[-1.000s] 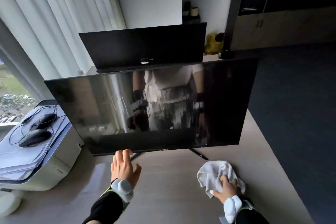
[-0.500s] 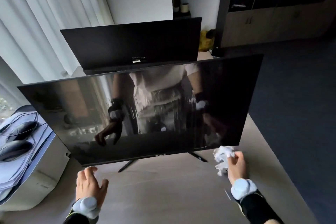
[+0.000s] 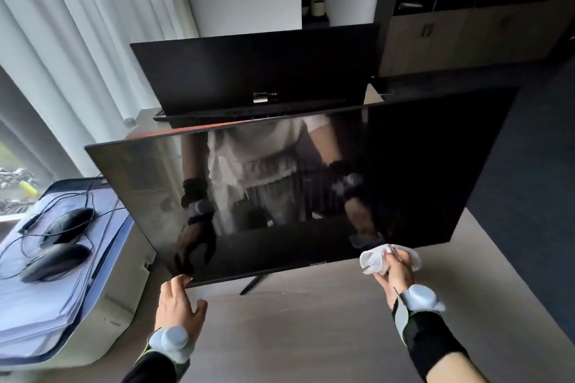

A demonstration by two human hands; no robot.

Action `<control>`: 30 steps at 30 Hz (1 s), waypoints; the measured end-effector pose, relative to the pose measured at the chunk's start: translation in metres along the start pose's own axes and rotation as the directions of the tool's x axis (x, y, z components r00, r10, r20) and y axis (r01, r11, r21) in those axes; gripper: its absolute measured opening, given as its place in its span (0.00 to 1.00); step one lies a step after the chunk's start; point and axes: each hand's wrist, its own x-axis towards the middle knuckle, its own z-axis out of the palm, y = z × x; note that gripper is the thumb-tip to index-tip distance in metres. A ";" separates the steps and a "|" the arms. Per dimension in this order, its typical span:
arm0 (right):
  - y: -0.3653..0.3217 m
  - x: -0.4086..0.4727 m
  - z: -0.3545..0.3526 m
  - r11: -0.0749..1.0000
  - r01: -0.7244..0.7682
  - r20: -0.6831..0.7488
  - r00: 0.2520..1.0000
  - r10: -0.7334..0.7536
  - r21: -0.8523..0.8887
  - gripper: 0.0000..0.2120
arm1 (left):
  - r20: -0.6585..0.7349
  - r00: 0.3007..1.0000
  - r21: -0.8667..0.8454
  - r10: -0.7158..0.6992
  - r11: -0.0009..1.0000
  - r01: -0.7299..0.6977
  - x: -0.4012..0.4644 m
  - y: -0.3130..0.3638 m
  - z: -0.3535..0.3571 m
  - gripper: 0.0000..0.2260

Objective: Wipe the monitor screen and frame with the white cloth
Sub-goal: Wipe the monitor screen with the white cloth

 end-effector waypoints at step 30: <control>0.115 -0.191 0.217 0.931 -0.364 0.419 0.849 0.324 0.018 0.04 | 0.064 0.998 -0.205 -0.019 0.978 0.031 0.056 -0.030 -0.010 0.21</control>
